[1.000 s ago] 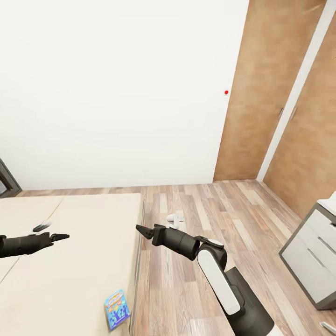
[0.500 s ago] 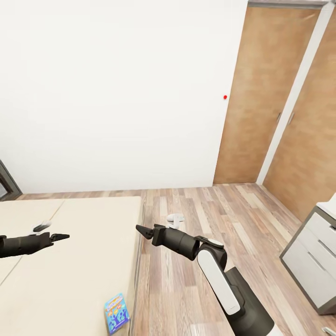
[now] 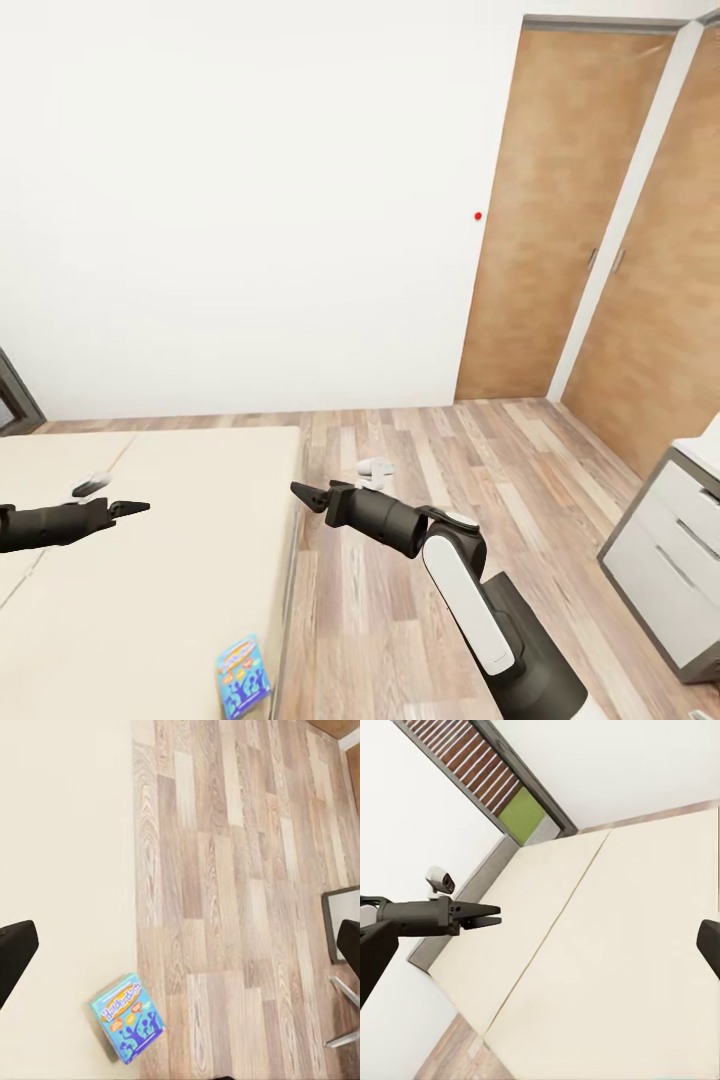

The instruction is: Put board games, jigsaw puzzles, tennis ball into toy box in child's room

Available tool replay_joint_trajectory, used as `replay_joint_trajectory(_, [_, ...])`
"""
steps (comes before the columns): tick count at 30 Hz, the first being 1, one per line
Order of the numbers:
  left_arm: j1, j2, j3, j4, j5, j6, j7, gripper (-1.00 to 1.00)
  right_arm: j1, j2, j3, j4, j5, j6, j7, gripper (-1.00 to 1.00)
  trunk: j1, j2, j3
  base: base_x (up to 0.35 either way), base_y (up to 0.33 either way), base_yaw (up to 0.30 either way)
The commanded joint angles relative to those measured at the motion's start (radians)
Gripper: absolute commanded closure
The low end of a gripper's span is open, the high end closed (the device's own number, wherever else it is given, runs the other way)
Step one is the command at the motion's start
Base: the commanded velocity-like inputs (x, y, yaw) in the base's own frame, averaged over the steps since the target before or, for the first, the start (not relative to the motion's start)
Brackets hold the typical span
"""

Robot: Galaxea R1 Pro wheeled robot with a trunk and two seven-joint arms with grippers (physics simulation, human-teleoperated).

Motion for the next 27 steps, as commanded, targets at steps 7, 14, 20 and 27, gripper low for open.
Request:
replay_joint_trajectory(7, [-0.001,-0.001,0.0,0.0,0.005,0.01,0.0,-1.0,-0.001,0.0,-0.001,-0.002,0.0,0.004,0.003,-1.0,0.001,-0.002,-0.001,0.0,-0.219,0.0])
replay_joint_trajectory(14, [-0.001,0.0,0.001,0.0,0.005,0.009,0.0,-1.0,-0.001,0.0,-0.001,-0.002,0.0,0.004,0.003,-1.0,0.001,-0.002,0.0,0.0,-0.067,0.084])
replay_joint_trajectory(20, [-0.001,-0.001,0.001,0.0,0.005,0.009,0.0,-1.0,-0.001,0.0,-0.002,-0.001,0.0,0.005,0.003,-1.0,0.001,-0.002,0.0,0.0,-0.011,0.234])
replay_joint_trajectory(27, [-0.001,-0.006,0.001,0.0,0.005,0.009,0.001,-1.0,-0.001,0.0,-0.001,-0.002,0.0,0.005,0.003,-1.0,0.001,-0.002,0.0,0.0,-0.002,0.278])
